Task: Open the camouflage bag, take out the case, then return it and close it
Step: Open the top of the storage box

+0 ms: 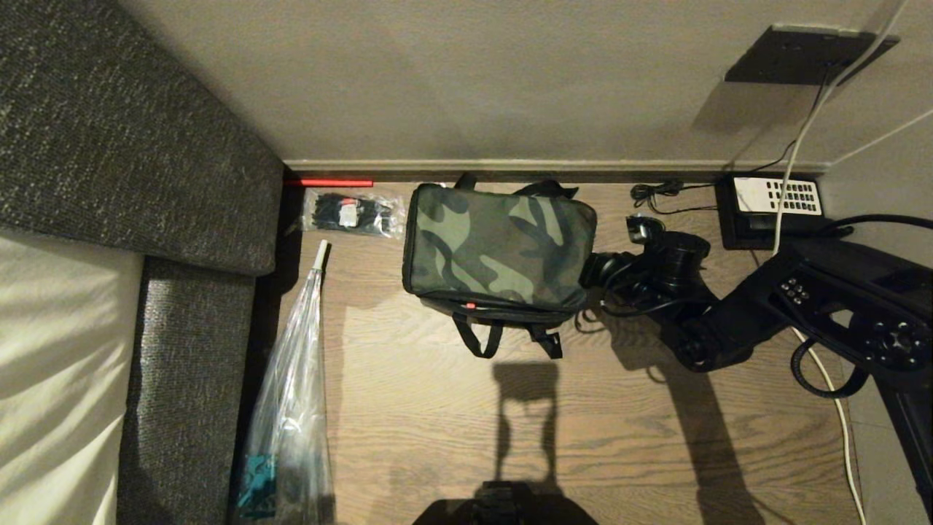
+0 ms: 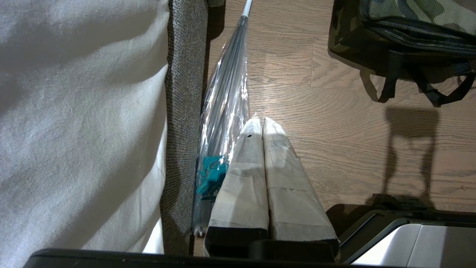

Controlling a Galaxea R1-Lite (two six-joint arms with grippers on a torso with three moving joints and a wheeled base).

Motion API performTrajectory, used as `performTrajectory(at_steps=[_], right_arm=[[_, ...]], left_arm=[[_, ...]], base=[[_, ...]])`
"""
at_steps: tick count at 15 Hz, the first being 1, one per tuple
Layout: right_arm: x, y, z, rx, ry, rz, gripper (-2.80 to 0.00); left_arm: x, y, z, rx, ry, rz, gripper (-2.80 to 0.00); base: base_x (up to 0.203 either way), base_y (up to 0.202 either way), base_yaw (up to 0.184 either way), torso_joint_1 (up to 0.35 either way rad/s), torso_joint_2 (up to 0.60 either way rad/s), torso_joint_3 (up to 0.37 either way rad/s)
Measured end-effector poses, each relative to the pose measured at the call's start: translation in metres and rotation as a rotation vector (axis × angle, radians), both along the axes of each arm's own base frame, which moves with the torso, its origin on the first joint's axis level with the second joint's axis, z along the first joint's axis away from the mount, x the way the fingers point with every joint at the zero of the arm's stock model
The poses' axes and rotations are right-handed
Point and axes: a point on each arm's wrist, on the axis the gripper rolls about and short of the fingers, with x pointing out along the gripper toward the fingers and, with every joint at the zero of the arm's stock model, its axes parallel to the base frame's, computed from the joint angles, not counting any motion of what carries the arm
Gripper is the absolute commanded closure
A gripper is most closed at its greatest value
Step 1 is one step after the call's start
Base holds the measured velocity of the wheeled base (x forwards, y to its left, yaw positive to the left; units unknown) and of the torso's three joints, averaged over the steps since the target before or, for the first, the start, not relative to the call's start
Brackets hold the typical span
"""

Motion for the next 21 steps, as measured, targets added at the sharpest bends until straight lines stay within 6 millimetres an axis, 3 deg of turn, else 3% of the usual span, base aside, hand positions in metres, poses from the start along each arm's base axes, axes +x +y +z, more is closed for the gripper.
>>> performTrajectory(at_steps=[9, 21], right_arm=[[0.005, -0.035, 0.02, -0.006, -0.047, -0.014, 0.0], [0.018, -0.033, 0.035, 0.01, -0.139, -0.013, 0.0]], left_arm=[[0.0, 0.0, 0.0, 0.0, 0.0, 0.0, 0.0], [0.0, 0.0, 0.0, 0.0, 0.0, 0.0, 0.0]], base=[[0.0, 0.0, 0.0, 0.0, 0.0, 0.0], [0.0, 0.0, 0.0, 0.0, 0.0, 0.0]])
